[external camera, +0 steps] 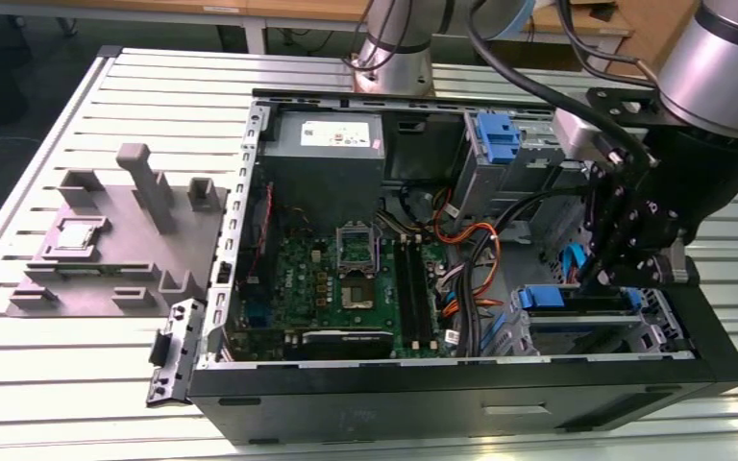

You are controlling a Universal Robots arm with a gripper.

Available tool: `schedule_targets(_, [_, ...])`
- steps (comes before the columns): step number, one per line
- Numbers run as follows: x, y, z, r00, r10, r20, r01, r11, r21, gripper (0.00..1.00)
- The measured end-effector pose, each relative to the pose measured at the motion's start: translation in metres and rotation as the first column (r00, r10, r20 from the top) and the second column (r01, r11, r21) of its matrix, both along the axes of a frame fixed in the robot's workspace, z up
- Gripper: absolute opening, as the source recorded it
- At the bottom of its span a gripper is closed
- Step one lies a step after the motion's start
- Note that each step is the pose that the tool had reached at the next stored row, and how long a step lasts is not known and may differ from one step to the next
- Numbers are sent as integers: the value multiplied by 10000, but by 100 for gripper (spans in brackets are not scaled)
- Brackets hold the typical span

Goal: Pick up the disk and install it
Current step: 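Insert the second disk wire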

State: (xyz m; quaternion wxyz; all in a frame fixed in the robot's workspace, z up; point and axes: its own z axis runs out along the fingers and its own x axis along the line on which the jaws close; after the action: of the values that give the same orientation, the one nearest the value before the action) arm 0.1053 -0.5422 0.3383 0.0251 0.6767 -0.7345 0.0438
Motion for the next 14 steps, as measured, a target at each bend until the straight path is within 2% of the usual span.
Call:
schedule_targets(9, [7, -7, -29, 10000, 1, 0, -1, 9996, 271, 16])
schedule_targets(14, [9, -13, -43, 10000, 0, 0, 0, 9996, 285, 16])
